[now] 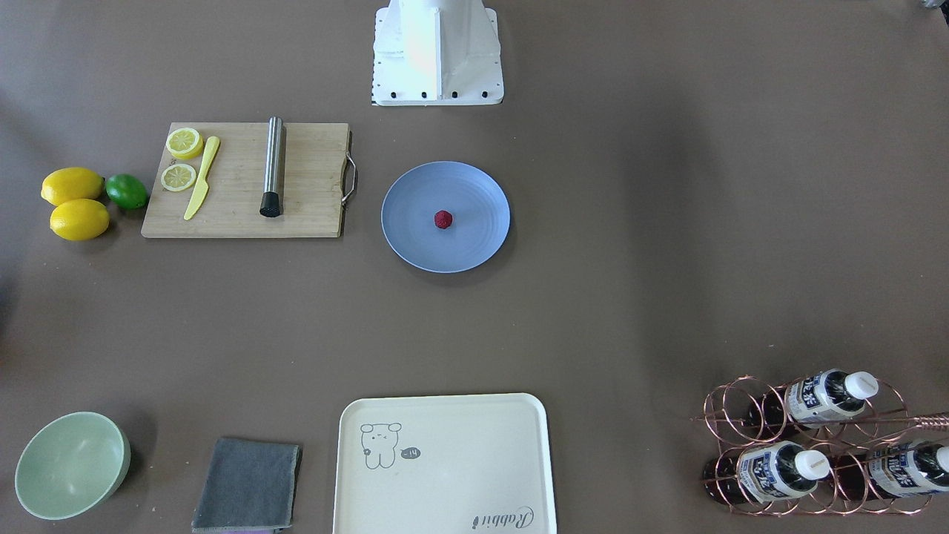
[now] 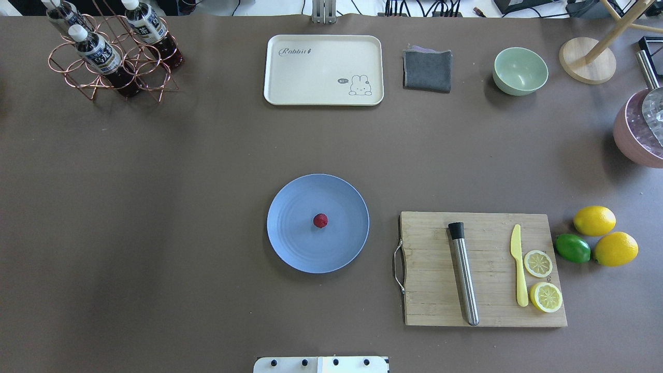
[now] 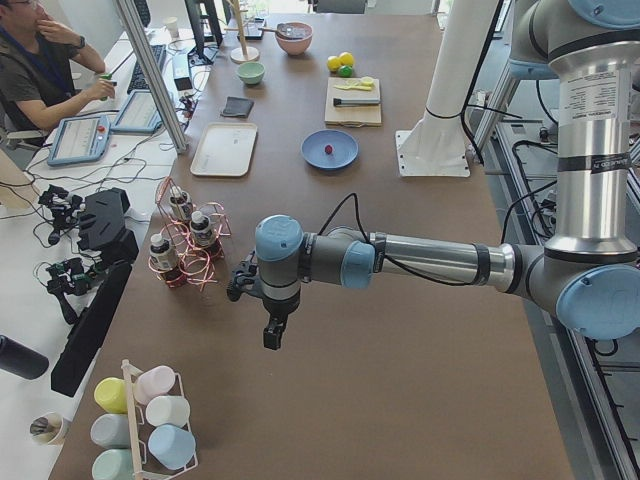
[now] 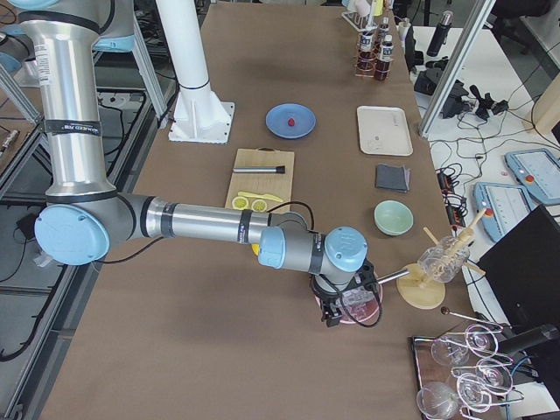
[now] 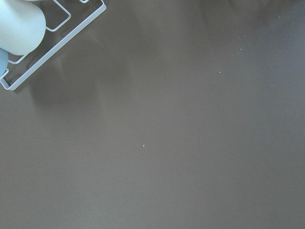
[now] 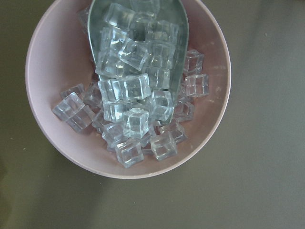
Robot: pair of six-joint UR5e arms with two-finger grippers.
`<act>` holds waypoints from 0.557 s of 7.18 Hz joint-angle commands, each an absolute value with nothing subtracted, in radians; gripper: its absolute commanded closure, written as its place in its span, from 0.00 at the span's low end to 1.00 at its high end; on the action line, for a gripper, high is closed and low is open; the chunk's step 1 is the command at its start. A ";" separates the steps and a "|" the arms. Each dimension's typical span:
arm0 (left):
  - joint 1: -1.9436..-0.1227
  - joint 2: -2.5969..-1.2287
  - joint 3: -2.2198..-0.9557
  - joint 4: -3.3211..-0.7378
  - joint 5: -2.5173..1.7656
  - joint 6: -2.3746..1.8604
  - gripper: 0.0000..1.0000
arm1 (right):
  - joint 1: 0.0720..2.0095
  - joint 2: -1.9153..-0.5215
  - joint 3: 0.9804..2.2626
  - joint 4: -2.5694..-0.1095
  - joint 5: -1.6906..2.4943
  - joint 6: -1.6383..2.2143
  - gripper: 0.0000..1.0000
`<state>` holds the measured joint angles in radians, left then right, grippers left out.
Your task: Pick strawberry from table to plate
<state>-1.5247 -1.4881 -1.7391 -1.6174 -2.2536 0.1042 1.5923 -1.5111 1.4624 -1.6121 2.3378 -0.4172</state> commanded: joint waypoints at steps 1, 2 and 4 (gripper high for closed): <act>-1.525 -1.486 -1.738 -1.617 -2.253 0.104 0.02 | 1.592 -1.516 1.466 -1.612 2.338 -0.417 0.00; -1.523 -1.474 -1.741 -1.618 -2.256 0.103 0.02 | 1.592 -1.516 1.466 -1.612 2.338 -0.417 0.00; -1.525 -1.471 -1.741 -1.618 -2.256 0.104 0.02 | 1.592 -1.516 1.466 -1.611 2.338 -0.417 0.00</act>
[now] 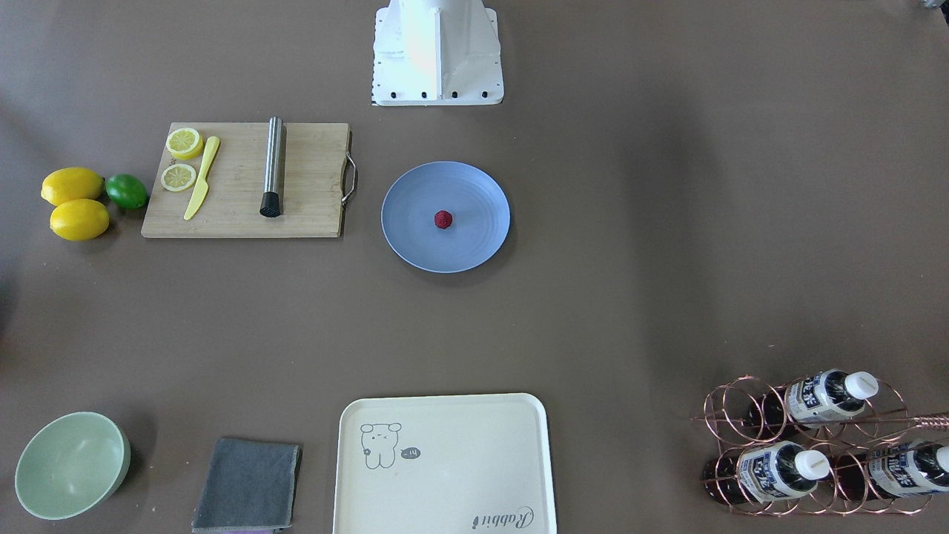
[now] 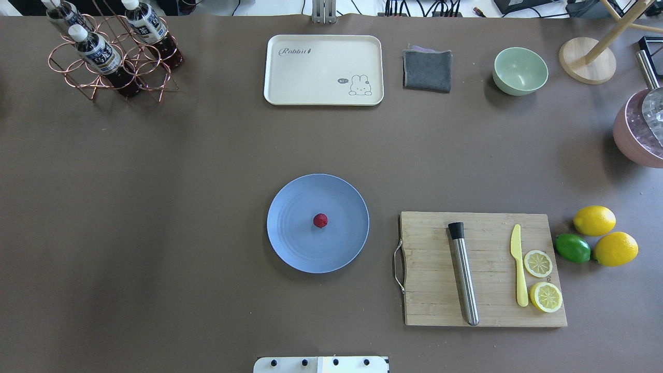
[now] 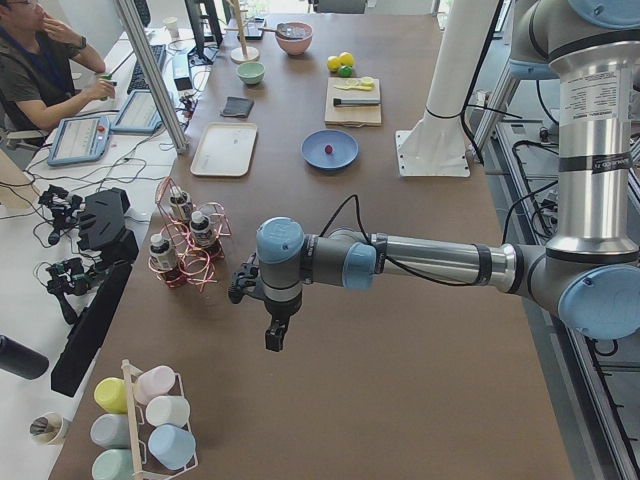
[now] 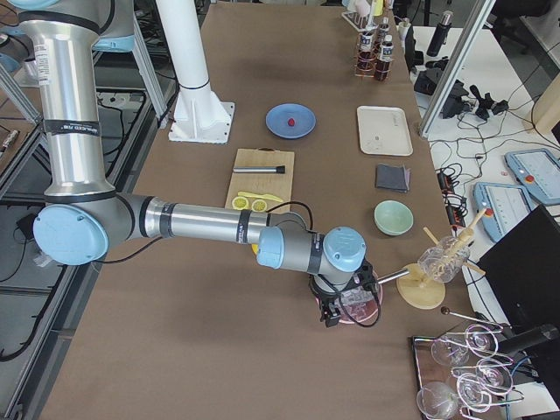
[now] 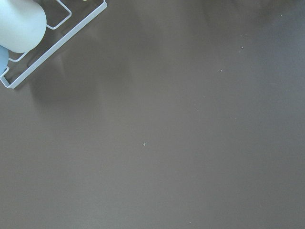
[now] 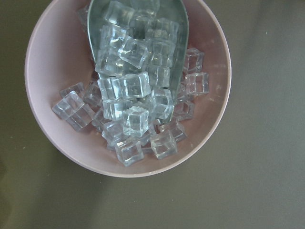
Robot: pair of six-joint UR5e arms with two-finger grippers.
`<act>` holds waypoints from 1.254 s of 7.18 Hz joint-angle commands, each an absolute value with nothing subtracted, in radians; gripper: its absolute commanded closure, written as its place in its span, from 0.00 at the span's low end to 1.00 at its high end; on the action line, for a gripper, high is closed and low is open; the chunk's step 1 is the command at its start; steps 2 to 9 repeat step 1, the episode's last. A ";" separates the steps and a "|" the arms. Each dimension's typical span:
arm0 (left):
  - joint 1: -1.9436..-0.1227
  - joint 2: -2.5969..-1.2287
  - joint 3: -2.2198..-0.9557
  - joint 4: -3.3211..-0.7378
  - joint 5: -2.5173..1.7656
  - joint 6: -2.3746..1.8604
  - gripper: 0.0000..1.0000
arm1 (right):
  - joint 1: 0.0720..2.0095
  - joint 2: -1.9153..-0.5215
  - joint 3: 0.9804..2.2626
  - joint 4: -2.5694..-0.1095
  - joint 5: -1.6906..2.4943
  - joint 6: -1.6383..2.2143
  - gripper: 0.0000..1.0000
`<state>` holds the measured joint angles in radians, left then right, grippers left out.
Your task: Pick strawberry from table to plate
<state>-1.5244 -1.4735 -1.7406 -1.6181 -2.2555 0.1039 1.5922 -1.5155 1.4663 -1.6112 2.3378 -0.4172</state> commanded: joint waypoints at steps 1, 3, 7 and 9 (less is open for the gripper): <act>-1.525 -1.471 -1.738 -1.618 -2.255 0.104 0.02 | 1.592 -1.516 1.466 -1.612 2.338 -0.417 0.00; -1.525 -1.471 -1.738 -1.618 -2.255 0.104 0.02 | 1.592 -1.516 1.466 -1.612 2.338 -0.417 0.00; -1.525 -1.471 -1.738 -1.618 -2.255 0.104 0.02 | 1.592 -1.516 1.466 -1.612 2.338 -0.417 0.00; -1.525 -1.471 -1.738 -1.618 -2.255 0.104 0.02 | 1.592 -1.516 1.466 -1.612 2.338 -0.417 0.00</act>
